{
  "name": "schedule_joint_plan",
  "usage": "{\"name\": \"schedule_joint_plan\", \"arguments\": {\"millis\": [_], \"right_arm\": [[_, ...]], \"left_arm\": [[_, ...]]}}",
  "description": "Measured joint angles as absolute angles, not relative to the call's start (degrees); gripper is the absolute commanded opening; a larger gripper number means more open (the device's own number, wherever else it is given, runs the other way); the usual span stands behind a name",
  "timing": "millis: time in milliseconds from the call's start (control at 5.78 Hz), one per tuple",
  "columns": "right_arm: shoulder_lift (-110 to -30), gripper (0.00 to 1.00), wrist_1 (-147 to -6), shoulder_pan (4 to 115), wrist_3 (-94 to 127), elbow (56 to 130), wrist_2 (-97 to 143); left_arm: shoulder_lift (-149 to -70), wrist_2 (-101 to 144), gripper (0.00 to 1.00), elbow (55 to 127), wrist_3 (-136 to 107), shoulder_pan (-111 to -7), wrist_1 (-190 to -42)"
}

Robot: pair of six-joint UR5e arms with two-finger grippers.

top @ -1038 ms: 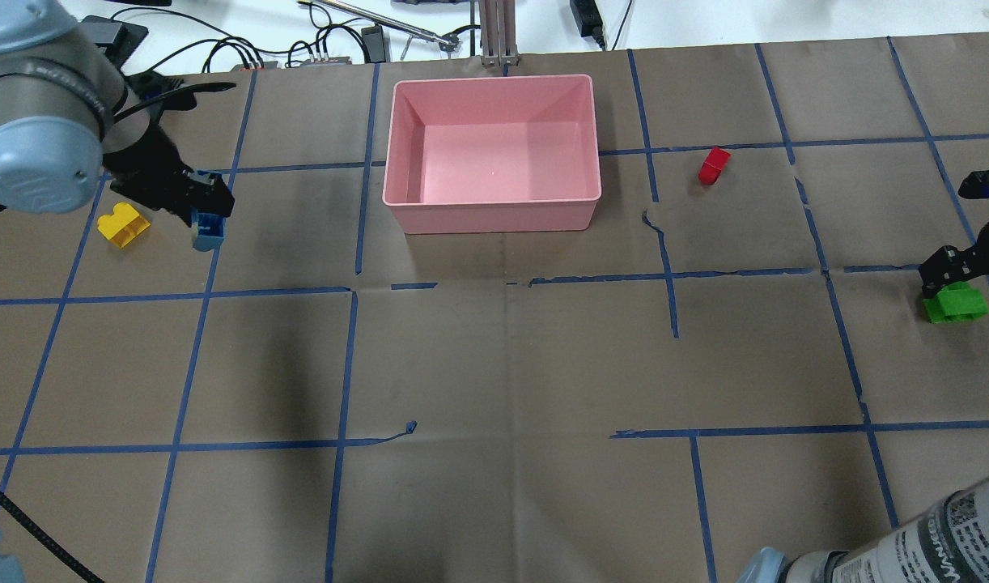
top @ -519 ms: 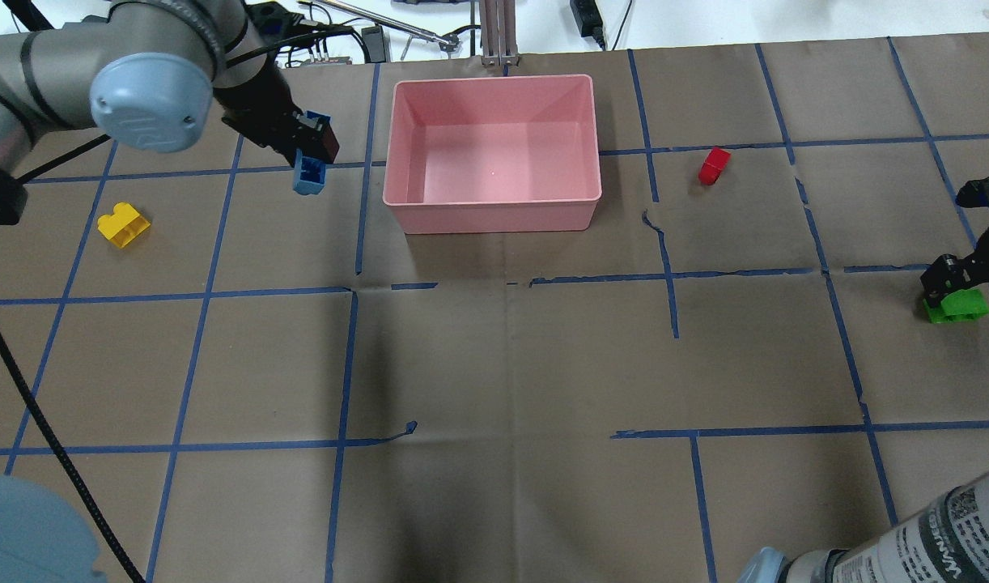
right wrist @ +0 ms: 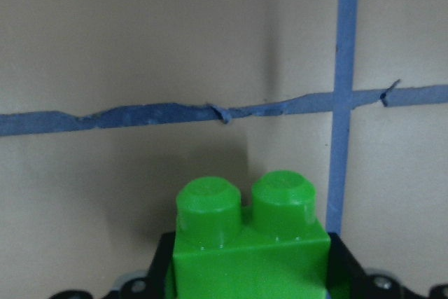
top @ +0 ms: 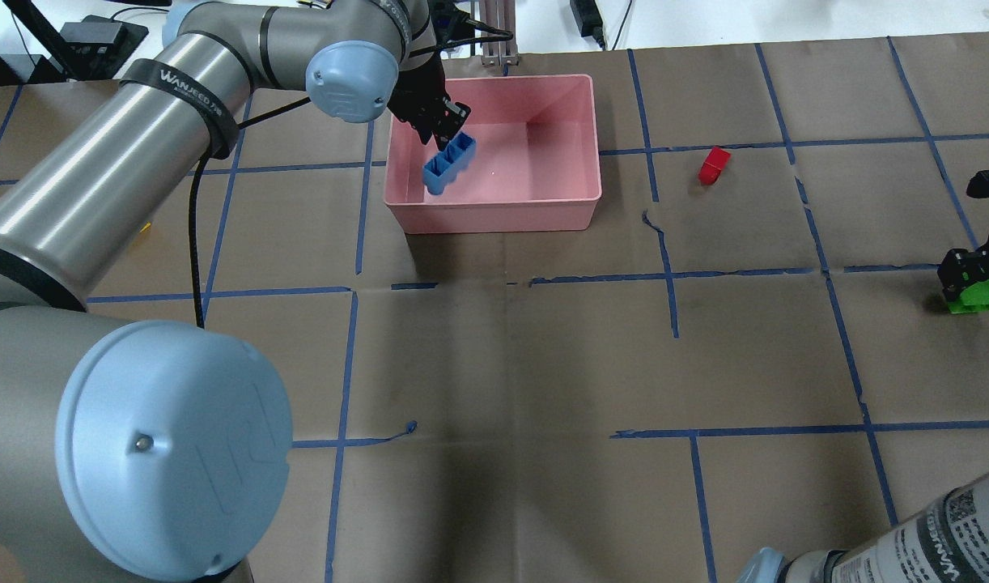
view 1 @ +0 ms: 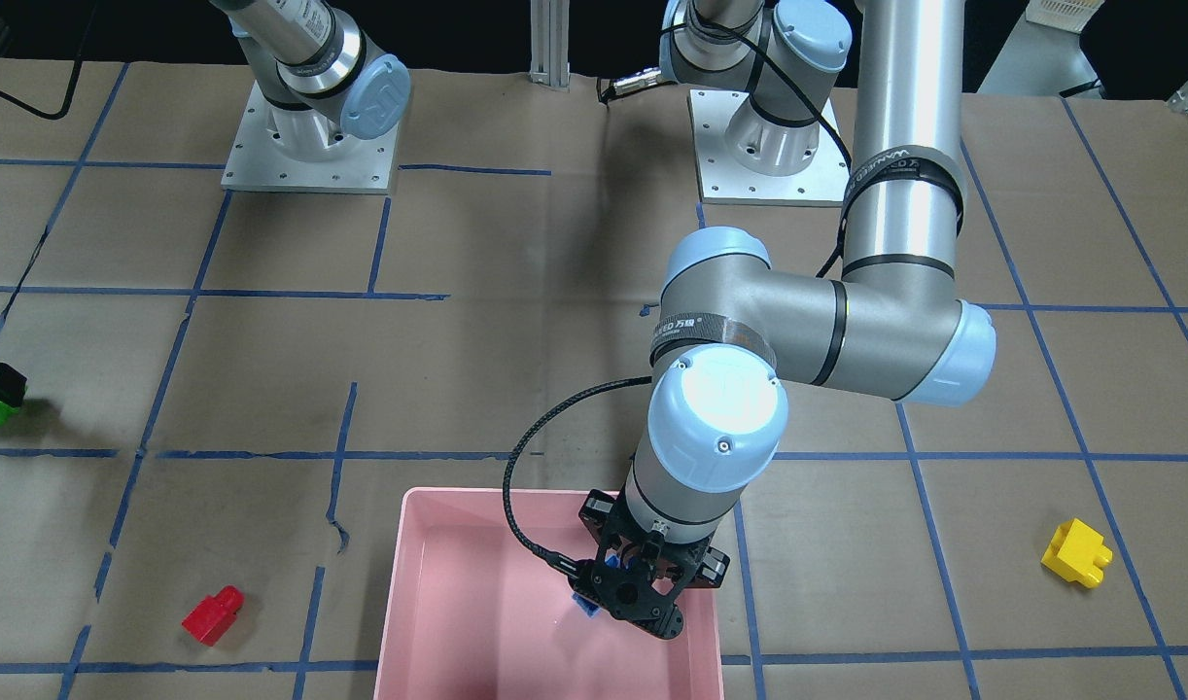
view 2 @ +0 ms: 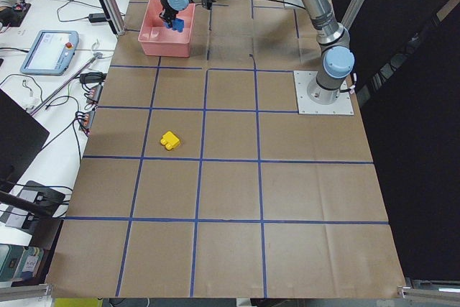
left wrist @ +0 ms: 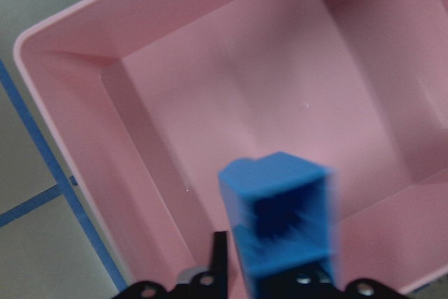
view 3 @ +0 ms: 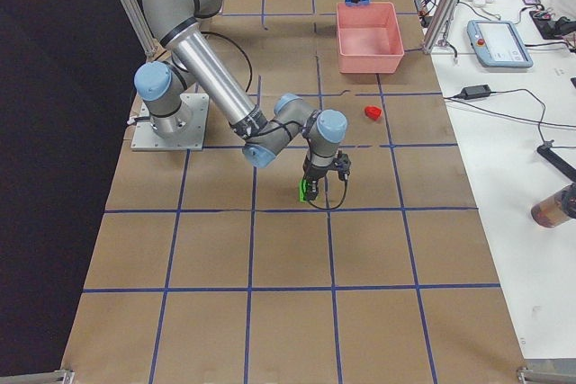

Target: Put all blocks into box

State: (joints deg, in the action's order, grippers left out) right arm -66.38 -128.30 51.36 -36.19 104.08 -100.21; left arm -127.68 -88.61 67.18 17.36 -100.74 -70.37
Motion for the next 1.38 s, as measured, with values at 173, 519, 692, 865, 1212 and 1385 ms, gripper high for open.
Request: {"name": "schedule_joint_plan", "arguments": {"millis": [173,519,692,865,1212,1385], "right_arm": [[-68.8,0.25,-124.9,52.4,-36.0,101.0,-98.0],[-71.8,0.25,-111.8,58.3,-33.4,89.5,-95.4],[-72.0,0.25,-105.2,61.8,-30.6,83.2,-95.3],[-72.1,0.25,-100.9,64.8,-27.8,79.4,-95.3],[-72.5,0.25,-98.7,71.4,-21.7,77.1,-95.5],[-72.4,0.25,-98.6,76.0,-17.2,76.9,-95.4]], "left_arm": [[-127.4,-88.6,0.99,67.2,17.4,-100.5,-70.1],[-124.5,-88.6,0.99,68.6,17.8,-94.9,-71.0],[-121.6,-88.6,0.99,71.4,18.5,-89.7,-71.1],[-119.8,-88.6,0.99,74.2,22.9,-84.3,-70.9],[-119.5,-88.5,0.99,76.2,48.6,-72.4,-70.7],[-120.4,-88.4,0.99,76.2,61.8,-67.3,-70.6]]}}
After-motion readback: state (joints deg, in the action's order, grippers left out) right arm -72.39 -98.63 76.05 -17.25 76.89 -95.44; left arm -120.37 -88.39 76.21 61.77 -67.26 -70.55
